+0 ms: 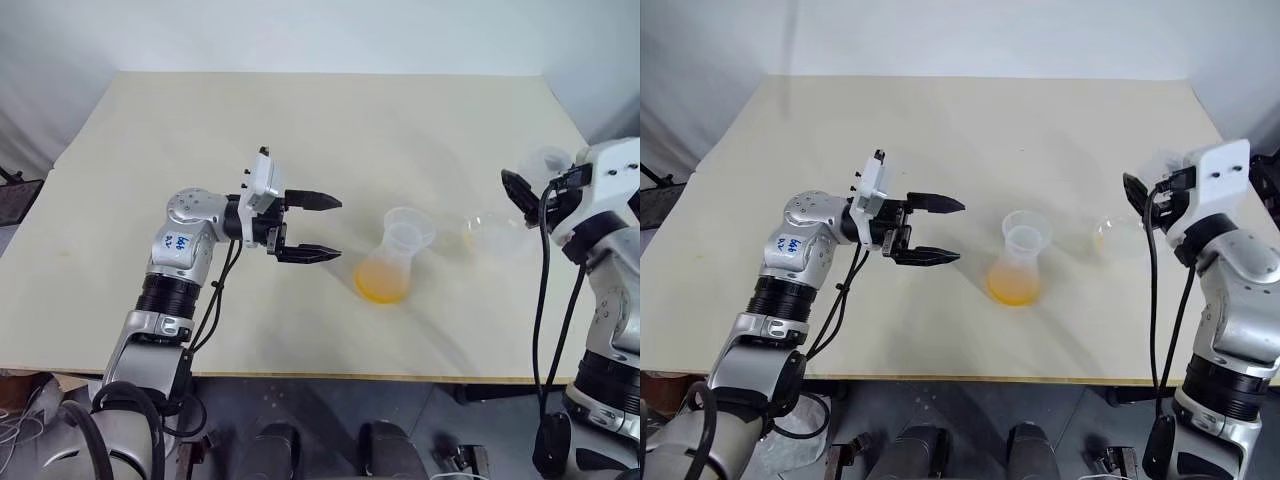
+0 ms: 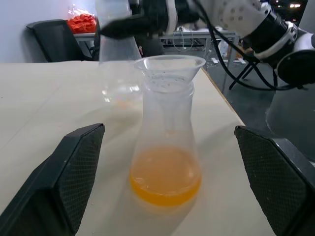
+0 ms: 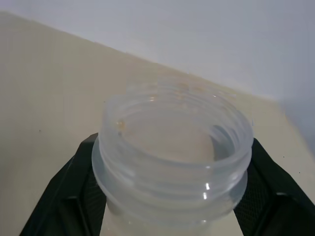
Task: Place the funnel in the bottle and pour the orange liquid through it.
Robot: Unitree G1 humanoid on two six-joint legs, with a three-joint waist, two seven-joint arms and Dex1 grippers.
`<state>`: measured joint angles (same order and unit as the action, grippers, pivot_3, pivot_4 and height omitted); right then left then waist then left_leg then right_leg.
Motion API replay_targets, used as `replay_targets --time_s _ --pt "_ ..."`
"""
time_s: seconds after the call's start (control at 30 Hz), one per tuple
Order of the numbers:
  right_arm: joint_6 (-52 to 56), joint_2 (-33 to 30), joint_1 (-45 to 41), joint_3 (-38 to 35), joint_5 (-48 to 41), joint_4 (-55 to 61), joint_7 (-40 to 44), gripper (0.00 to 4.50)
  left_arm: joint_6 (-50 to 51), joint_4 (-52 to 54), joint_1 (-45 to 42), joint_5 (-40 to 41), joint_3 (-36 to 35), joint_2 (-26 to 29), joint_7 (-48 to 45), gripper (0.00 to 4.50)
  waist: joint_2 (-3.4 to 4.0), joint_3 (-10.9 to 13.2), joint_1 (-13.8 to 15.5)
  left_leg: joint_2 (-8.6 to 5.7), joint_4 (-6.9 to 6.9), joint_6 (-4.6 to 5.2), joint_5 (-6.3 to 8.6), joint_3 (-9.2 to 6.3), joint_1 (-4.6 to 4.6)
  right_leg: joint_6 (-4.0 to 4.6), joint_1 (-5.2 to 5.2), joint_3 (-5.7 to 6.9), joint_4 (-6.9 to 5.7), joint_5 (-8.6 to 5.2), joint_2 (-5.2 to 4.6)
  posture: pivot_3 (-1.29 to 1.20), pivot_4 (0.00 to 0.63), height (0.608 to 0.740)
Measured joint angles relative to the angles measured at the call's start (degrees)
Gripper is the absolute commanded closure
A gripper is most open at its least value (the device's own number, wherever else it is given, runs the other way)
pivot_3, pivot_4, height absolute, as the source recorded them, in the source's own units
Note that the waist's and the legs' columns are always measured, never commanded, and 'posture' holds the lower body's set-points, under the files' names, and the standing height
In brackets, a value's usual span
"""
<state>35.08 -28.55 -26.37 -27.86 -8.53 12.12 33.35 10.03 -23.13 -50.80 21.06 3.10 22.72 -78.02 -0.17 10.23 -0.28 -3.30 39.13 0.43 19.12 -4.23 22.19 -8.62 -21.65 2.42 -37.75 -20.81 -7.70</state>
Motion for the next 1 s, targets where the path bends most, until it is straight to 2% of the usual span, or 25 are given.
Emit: replay_targets --time_s 0.07,0.23,0.37,0.73,1.0 --pt "-0.9 0.3 1.0 -0.3 -1.6 -1.6 -1.1 1.70 0.3 0.1 0.1 0.0 0.0 0.3 0.1 0.00 0.00 0.0 -0.1 0.00 0.00 0.00 0.00 0.01 0.00 0.00 0.00 0.00 0.00 0.00 0.00 0.00 0.150 0.740" --pt "-3.1 0.3 3.0 -1.1 -4.9 -4.0 -2.7 0.02 1.0 0.6 0.2 0.0 0.0 0.4 0.2 0.00 0.00 0.0 -0.1 0.02 0.00 0.00 0.00 0.02 -0.01 0.00 0.00 0.00 0.00 0.00 0.02 0.00 0.150 0.740" --pt "-3.7 -0.7 5.6 -1.0 -6.2 -3.7 -3.0 0.02 1.2 1.0 0.9 0.0 0.0 0.6 0.1 0.00 0.00 0.0 -0.1 0.02 0.00 0.00 0.00 0.03 -0.01 0.00 0.00 0.00 0.00 0.00 0.01 0.00 0.150 0.740" --pt "1.9 -10.5 16.1 -2.5 -12.0 8.7 -0.8 0.02 4.4 5.0 3.1 2.0 -2.2 2.1 3.4 0.00 0.00 0.0 0.1 0.02 0.00 0.01 0.00 0.04 -0.01 0.00 0.03 -0.05 0.04 0.00 0.01 0.00 0.150 0.740" --pt "5.3 -17.9 32.1 -13.1 -17.2 15.1 8.2 0.02 3.0 6.8 9.3 3.5 -5.6 7.7 3.1 0.00 0.00 0.0 0.2 0.05 -0.02 0.01 0.01 0.06 -0.03 0.00 0.10 -0.05 0.13 0.00 0.04 0.00 0.150 0.740"
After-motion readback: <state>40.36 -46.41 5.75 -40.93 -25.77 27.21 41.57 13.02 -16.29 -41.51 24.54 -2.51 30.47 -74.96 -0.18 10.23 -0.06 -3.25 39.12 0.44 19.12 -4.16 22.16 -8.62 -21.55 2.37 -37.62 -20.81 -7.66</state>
